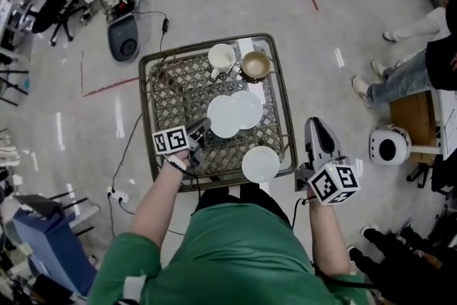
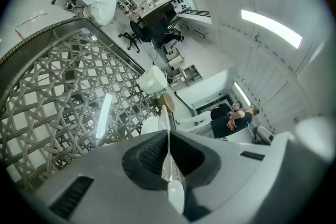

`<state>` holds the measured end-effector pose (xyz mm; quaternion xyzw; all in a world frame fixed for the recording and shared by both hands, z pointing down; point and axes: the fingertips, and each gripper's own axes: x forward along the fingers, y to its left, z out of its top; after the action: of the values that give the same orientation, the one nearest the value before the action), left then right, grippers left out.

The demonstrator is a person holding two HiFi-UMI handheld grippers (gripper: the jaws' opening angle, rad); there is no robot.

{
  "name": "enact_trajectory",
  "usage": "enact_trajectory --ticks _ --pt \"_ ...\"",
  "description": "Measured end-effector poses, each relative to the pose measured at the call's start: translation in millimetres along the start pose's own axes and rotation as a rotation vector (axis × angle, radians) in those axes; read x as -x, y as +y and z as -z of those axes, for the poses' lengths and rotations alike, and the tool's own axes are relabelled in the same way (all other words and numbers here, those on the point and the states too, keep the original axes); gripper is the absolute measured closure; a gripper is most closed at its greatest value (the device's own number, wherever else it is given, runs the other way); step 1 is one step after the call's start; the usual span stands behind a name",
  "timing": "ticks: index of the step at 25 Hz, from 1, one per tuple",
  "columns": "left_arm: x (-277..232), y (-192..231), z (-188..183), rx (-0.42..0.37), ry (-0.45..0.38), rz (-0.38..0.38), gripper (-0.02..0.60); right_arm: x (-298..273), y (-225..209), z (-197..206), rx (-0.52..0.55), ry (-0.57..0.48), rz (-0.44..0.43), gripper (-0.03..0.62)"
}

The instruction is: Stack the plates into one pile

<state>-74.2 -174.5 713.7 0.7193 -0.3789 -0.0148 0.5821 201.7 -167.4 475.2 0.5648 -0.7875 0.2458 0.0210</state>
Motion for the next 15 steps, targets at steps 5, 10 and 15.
enact_trajectory --ticks 5,10,15 --pt "-31.2 -6.4 5.0 0.000 0.045 0.019 0.551 -0.3 -15.9 1.4 -0.012 0.007 0.018 0.531" --pt "-64.8 -14.5 10.7 0.013 0.084 0.042 0.551 0.7 -39.4 2.7 -0.030 0.023 0.041 0.531" --pt "-85.4 -14.8 16.1 0.026 0.117 0.052 0.551 1.7 -50.4 6.4 -0.050 0.031 0.049 0.531"
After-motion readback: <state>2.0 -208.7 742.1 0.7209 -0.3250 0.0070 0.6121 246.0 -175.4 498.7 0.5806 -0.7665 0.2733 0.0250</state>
